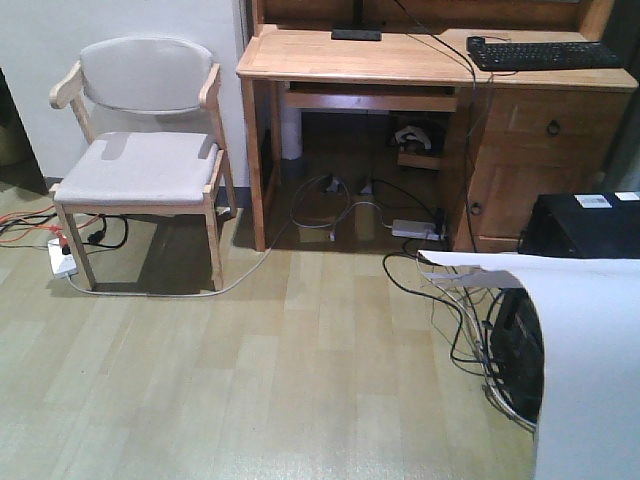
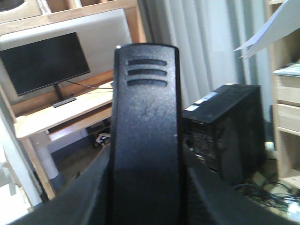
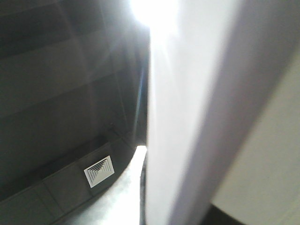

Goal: Grab stapler and paper to desk for stapling
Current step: 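Drive the base to the wooden desk holding stapler and paper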

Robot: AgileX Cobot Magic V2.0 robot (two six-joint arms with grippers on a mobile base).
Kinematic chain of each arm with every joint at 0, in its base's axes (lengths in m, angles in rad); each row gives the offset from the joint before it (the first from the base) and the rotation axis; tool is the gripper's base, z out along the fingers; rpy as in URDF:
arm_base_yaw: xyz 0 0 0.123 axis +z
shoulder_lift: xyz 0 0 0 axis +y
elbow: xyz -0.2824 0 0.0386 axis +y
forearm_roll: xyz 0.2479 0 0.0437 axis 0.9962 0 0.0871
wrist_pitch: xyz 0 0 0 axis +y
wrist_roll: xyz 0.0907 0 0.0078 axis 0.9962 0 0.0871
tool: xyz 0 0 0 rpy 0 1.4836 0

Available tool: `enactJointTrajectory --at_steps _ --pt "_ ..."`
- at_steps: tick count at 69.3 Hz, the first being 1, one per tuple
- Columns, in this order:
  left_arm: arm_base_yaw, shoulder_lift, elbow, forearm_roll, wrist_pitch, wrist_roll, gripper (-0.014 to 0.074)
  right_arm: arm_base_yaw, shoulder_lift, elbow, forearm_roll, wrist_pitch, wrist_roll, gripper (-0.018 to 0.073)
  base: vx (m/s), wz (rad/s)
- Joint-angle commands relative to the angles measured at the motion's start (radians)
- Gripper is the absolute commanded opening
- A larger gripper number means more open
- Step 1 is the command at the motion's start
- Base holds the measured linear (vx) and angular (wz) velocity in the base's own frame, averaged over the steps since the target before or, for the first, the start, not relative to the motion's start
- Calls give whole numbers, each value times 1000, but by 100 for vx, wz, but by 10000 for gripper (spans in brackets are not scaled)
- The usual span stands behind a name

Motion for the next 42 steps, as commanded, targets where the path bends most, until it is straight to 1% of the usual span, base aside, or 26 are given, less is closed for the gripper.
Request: enactJointTrajectory --at_steps 1,19,42 --pt "-6 15 -27 -7 -129 -2 -6 -5 7 -26 -3 -100 -13 -2 29 6" --pt "-6 15 -27 -7 -129 -2 -6 -5 7 -26 -3 -99 -13 -2 35 -5" --pt "-6 15 -27 -7 -129 -2 -6 -5 7 -26 -3 -99 -13 -2 43 -12"
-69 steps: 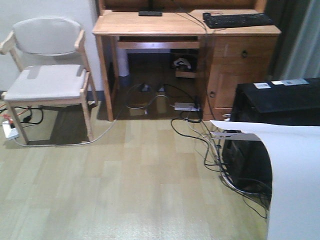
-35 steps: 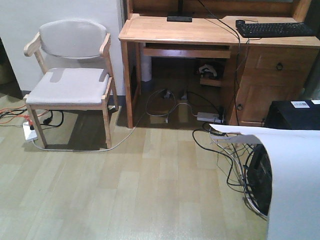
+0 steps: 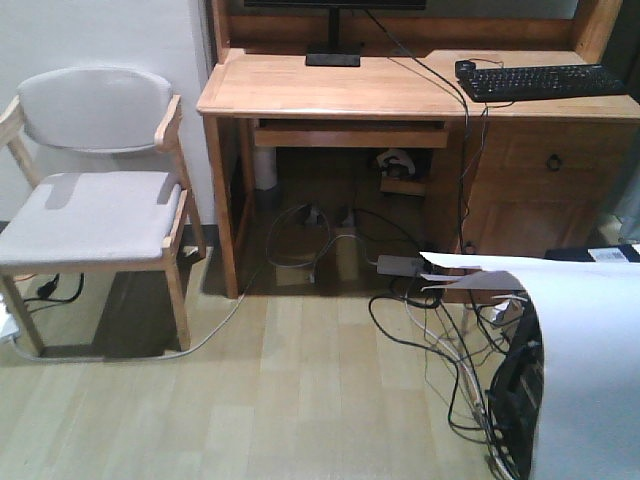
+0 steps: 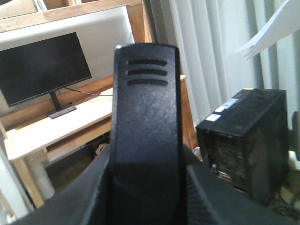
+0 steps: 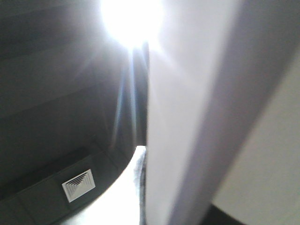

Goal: Grab stapler and paper to desk for stapling
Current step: 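Drive the base to the wooden desk holding stapler and paper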

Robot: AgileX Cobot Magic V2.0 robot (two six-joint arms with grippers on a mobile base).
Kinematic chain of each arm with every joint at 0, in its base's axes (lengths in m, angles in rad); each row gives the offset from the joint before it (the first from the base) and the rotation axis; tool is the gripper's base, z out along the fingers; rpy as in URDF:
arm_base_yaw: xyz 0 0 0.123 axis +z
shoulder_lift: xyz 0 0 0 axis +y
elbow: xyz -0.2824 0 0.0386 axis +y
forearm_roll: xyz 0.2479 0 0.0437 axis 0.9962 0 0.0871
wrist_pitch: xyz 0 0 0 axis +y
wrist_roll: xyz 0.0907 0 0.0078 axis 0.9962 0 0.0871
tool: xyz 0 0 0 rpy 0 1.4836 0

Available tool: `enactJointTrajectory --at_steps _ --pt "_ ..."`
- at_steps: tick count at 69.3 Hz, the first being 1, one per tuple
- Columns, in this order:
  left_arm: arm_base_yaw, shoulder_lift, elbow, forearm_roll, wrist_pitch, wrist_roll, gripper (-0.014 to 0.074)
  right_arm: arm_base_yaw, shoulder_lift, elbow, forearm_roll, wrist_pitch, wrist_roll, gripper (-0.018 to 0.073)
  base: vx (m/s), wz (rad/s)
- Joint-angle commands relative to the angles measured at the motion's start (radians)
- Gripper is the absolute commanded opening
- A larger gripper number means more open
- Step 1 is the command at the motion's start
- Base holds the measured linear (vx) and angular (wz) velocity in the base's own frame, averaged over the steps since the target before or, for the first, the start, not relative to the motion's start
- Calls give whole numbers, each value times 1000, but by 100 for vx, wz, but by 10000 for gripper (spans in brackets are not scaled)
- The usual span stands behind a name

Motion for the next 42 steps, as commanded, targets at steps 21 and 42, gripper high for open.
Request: enactJointTrajectory --at_steps 21,42 --pt "-6 15 -27 -7 -129 -2 -6 -5 7 -26 -4 -99 -13 -2 43 -9" --pt "-6 15 -27 -7 -129 -2 -6 -5 7 -26 -3 -100 -13 -2 42 -4"
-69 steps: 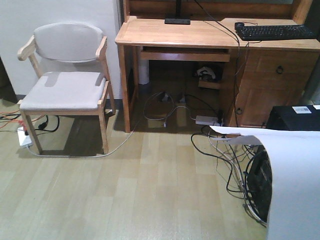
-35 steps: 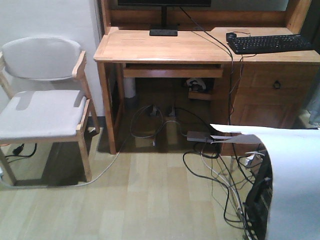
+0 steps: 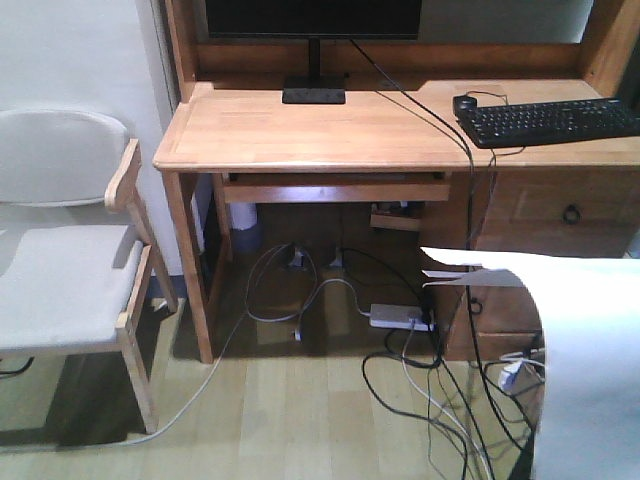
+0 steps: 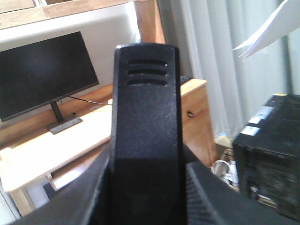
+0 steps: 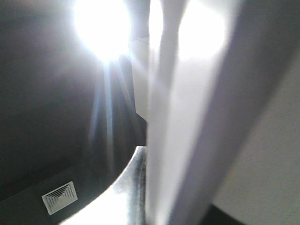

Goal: Grab stapler and paper to desk for stapling
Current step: 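Drive the base to the wooden desk holding stapler and paper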

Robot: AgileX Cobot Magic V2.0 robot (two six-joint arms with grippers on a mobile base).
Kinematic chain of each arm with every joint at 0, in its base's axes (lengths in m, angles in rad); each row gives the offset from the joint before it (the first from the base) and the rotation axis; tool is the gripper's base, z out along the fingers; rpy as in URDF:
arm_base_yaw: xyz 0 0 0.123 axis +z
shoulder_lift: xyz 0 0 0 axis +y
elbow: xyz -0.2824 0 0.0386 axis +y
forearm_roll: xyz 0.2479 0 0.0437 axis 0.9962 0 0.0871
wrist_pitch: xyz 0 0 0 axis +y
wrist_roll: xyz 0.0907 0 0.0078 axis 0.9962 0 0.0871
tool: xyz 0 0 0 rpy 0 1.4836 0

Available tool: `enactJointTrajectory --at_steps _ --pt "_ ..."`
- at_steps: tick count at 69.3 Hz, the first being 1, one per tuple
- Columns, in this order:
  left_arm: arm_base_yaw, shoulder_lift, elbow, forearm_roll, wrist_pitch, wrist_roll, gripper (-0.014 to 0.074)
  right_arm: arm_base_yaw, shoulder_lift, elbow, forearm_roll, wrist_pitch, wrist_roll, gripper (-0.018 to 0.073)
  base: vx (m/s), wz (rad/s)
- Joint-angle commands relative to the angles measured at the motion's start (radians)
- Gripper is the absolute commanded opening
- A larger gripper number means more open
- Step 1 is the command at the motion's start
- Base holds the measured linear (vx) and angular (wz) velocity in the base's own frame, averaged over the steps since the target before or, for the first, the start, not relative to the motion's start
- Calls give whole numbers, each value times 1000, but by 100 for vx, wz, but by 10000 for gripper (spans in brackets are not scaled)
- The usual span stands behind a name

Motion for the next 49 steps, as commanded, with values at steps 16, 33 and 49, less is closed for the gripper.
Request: enactJointTrajectory --at_steps 16,33,49 --pt "-6 15 -27 -7 -129 -2 -6 -5 7 -26 -5 -105 -13 -2 40 3" --pt "-6 15 -27 -7 -129 -2 -6 -5 7 -26 -4 -106 -13 -2 39 5" --pt "-6 15 -27 -7 -129 -2 -6 -5 7 -26 -4 -106 -13 -2 38 4"
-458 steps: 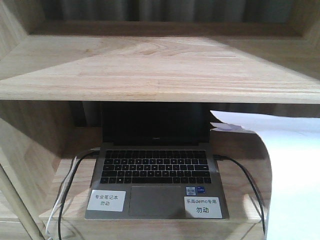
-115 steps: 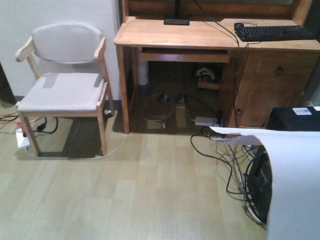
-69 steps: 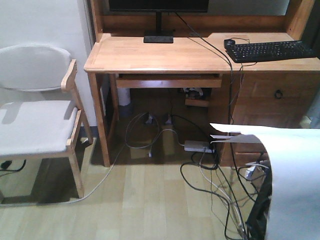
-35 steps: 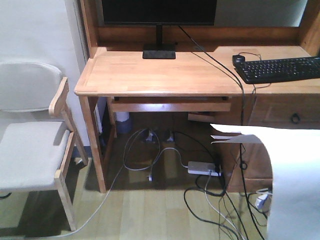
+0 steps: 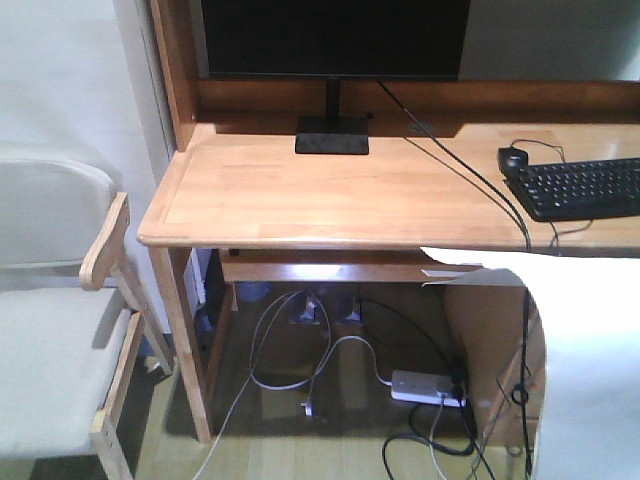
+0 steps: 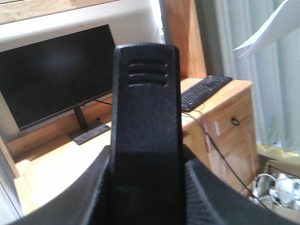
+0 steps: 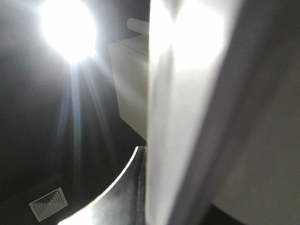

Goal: Grab stapler and paper to desk for stapling
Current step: 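Drive the base to the wooden desk holding stapler and paper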

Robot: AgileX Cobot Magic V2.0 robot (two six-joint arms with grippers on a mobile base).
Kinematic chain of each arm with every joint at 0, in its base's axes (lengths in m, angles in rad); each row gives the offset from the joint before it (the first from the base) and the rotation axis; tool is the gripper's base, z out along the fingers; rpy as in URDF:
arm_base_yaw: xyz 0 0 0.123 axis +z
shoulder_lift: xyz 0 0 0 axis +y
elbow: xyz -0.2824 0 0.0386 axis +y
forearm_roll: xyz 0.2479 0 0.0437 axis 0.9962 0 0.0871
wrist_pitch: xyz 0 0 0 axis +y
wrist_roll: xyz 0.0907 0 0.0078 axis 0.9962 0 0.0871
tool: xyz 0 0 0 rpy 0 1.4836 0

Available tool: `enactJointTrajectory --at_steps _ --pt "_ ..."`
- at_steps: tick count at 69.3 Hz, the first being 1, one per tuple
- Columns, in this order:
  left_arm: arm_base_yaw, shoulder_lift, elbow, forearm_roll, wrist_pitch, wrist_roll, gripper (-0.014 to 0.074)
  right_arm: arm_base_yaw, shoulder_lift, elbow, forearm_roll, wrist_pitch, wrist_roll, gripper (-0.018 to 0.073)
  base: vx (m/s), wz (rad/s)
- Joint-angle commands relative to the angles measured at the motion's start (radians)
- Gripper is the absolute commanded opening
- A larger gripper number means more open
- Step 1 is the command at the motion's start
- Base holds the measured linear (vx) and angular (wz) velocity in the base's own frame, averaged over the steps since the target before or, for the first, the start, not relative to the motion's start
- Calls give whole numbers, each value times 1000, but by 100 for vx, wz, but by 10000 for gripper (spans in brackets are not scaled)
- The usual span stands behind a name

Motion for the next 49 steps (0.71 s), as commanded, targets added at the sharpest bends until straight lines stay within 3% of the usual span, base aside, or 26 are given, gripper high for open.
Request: enactJointTrajectory --at_steps 1,49 --pt "-6 15 -27 -7 -129 -2 -6 -5 7 -26 -5 -106 -13 -2 38 3" --pt "-6 15 -27 -7 -129 -2 -6 -5 7 -26 -5 -106 -13 -2 36 -3"
